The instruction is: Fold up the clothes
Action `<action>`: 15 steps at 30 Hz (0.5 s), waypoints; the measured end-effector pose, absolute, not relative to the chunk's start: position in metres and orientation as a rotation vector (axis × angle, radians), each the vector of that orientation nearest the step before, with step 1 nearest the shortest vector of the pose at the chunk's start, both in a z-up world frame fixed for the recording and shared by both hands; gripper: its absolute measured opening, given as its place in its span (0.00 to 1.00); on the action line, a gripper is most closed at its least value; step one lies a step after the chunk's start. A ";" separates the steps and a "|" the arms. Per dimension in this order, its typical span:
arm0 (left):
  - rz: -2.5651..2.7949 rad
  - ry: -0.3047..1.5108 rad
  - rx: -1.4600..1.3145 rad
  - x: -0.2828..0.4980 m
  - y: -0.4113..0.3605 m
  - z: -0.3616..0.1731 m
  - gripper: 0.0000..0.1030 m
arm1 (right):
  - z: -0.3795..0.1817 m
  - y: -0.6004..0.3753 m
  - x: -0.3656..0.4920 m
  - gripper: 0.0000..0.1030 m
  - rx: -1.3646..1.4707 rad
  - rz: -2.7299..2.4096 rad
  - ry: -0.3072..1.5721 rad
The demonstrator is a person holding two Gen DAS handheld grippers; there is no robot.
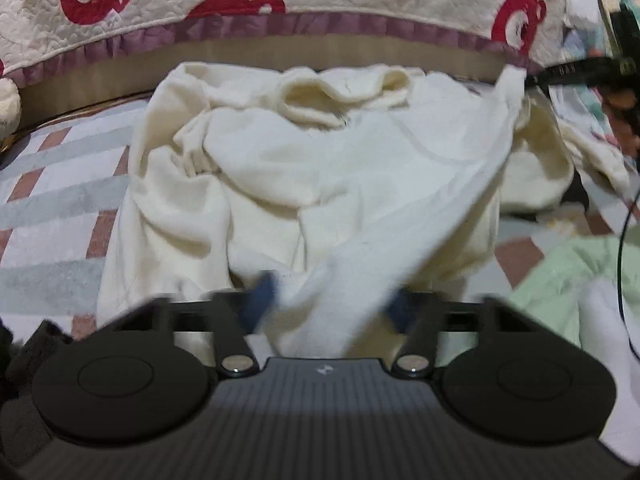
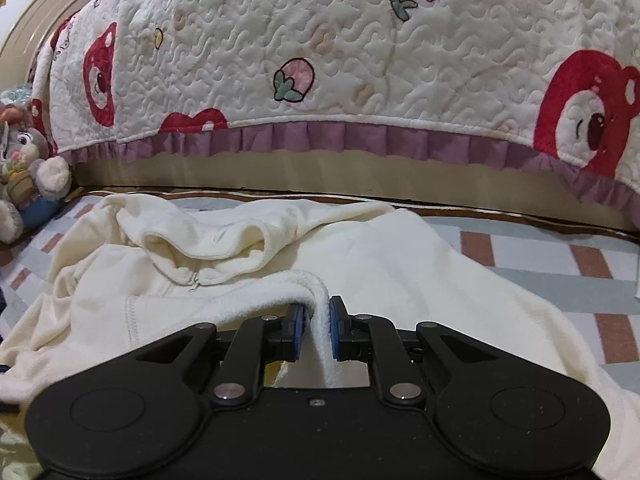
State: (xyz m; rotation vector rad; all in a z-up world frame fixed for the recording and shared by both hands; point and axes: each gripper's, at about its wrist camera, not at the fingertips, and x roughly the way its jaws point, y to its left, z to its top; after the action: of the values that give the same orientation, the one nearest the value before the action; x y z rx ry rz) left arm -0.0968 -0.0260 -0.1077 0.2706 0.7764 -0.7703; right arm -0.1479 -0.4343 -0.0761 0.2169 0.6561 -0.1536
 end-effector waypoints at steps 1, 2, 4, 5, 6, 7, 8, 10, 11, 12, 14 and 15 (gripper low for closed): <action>-0.764 0.771 0.254 -0.091 -0.028 -0.104 0.28 | -0.077 -0.434 -0.147 0.19 0.215 -0.148 0.661; -0.752 0.756 0.219 -0.084 -0.029 -0.099 0.26 | -0.078 -0.433 -0.147 0.27 0.214 -0.143 0.666; -0.725 0.732 0.143 -0.071 -0.029 -0.090 0.25 | -0.081 -0.429 -0.147 0.44 0.166 -0.169 0.692; -0.707 0.728 0.095 -0.065 -0.025 -0.087 0.24 | -0.085 -0.425 -0.148 0.46 0.102 -0.217 0.729; -0.688 0.724 0.047 -0.058 -0.022 -0.084 0.24 | -0.088 -0.420 -0.148 0.46 0.037 -0.265 0.765; -0.672 0.718 0.006 -0.053 -0.018 -0.082 0.24 | -0.091 -0.415 -0.149 0.47 -0.028 -0.313 0.800; -0.661 0.707 -0.018 -0.050 -0.014 -0.082 0.24 | -0.094 -0.412 -0.151 0.50 -0.084 -0.344 0.823; -0.633 0.683 -0.039 -0.045 -0.008 -0.082 0.24 | -0.100 -0.412 -0.160 0.54 -0.103 -0.337 0.842; -0.615 0.675 -0.048 -0.043 -0.005 -0.082 0.20 | -0.104 -0.413 -0.164 0.57 -0.101 -0.331 0.855; -0.597 0.666 -0.058 -0.041 -0.002 -0.081 0.10 | -0.107 -0.414 -0.169 0.57 -0.086 -0.330 0.868; -0.571 0.658 -0.062 -0.038 0.003 -0.081 0.09 | -0.113 -0.422 -0.178 0.56 -0.010 -0.344 0.892; -0.561 0.657 -0.059 -0.037 0.005 -0.082 0.09 | -0.116 -0.425 -0.183 0.53 0.034 -0.357 0.899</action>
State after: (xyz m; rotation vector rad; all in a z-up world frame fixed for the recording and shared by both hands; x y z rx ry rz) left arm -0.0367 0.0051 -0.0816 -0.0593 0.6573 -0.5606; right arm -0.1828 -0.4252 -0.1165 0.0338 0.8994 -0.3566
